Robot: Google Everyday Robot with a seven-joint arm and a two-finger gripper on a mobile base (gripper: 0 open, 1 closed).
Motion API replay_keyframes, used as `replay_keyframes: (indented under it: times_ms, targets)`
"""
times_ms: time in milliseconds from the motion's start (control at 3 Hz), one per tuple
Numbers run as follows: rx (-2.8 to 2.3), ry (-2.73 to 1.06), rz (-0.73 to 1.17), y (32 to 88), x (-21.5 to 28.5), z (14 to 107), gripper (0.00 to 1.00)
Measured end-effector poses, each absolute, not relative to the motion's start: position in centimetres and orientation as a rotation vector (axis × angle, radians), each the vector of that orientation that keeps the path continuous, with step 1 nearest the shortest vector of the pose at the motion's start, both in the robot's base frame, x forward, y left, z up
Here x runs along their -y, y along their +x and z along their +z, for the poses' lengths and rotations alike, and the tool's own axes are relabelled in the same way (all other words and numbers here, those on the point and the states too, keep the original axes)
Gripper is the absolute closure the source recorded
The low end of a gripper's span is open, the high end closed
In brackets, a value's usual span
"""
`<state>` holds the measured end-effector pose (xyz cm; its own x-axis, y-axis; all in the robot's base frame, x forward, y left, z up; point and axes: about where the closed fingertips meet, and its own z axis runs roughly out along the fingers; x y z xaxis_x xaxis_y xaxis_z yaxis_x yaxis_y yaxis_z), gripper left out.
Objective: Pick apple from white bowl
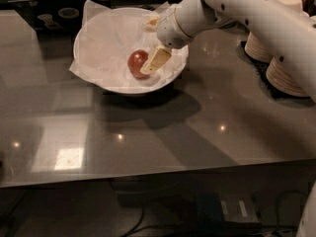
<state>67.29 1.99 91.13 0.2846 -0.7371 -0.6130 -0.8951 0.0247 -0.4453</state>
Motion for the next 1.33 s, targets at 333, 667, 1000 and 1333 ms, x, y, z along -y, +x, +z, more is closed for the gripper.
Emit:
replay_keyframes:
  times_ms: [333, 667, 1000, 1333]
  targets:
    - [-1.481, -1.748, 0.272, 67.3, -2.4, 90.9, 0.36]
    - [-1.483, -1.751, 0.291, 67.3, -2.6, 90.4, 0.42]
    - [-1.492, -1.754, 0.313, 67.3, -2.8, 89.7, 0.41]
    - [-1.503, -1.758, 0.334, 67.2, -2.8, 88.9, 0.37]
